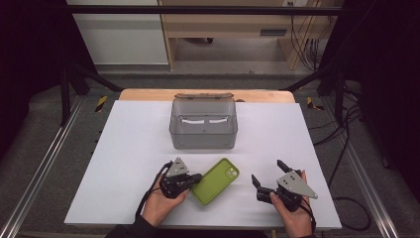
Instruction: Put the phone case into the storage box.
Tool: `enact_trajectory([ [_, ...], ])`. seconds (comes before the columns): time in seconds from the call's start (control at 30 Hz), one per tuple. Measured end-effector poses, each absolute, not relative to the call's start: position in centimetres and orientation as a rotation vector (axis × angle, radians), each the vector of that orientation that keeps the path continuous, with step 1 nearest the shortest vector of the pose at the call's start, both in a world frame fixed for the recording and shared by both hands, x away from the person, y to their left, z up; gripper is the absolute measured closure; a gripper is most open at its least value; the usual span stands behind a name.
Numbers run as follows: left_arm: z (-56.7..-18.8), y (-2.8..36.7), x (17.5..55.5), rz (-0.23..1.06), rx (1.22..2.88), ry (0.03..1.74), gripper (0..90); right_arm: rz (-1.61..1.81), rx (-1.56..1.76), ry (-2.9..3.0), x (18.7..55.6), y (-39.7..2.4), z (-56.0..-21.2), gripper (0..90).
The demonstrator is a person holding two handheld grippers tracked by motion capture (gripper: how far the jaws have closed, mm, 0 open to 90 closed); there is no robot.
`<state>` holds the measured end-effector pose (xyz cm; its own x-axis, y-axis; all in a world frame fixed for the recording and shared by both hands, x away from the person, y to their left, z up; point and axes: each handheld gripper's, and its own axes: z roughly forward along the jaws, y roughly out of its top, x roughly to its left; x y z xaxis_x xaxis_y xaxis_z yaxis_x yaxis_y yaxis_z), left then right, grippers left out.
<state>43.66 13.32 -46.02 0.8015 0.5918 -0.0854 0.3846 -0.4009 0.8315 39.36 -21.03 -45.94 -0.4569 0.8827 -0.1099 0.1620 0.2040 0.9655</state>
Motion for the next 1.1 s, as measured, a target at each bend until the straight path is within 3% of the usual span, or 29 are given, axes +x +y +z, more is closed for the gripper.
enact_trajectory([
  [0.6, -44.1, 20.2, 43.4, 0.485, 1.713, 0.852, 88.1, 1.510, 1.016, 1.871, 39.9, -14.1, -44.7, 5.3],
  [1.1, -42.6, 21.5, 43.1, 0.540, 1.602, 0.867, 88.1, 1.705, 1.061, 1.820, 40.6, -8.4, -44.7, 7.2],
])
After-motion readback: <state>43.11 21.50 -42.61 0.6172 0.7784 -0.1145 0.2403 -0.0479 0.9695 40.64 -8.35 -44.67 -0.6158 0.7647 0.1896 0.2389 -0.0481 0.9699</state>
